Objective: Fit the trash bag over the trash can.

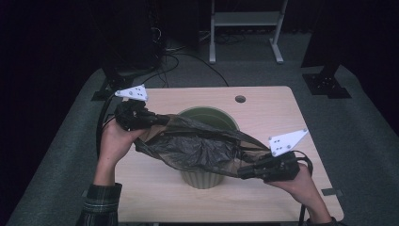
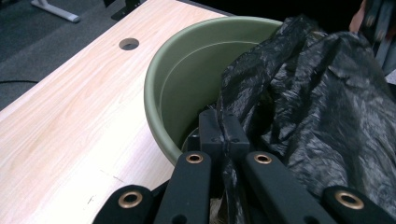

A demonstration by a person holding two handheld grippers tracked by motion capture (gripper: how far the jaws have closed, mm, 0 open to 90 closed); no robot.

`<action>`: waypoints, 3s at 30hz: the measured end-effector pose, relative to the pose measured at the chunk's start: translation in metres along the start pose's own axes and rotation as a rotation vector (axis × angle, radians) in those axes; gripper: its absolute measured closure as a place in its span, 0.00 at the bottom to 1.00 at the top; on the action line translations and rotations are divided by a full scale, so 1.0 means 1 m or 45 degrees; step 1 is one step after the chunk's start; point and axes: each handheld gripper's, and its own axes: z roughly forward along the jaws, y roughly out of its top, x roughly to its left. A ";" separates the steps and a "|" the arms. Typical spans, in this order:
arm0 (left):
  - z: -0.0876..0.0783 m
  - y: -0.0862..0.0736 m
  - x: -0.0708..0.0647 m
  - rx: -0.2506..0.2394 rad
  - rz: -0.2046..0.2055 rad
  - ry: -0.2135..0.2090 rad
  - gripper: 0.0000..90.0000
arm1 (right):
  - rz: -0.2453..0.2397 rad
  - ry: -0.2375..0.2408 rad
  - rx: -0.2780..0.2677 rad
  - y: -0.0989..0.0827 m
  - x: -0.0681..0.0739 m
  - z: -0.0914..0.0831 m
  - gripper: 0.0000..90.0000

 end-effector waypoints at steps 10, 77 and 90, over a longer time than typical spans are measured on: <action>0.001 0.000 -0.001 -0.003 0.002 -0.006 1.00 | -0.024 -0.254 -0.126 0.049 -0.023 -0.030 0.71; 0.077 -0.061 0.047 0.086 -0.157 0.160 1.00 | 0.227 -0.723 0.043 0.024 -0.155 0.049 1.00; 0.049 -0.057 0.040 -0.012 -0.151 0.165 1.00 | 0.157 -0.614 -0.239 0.056 -0.108 -0.014 0.67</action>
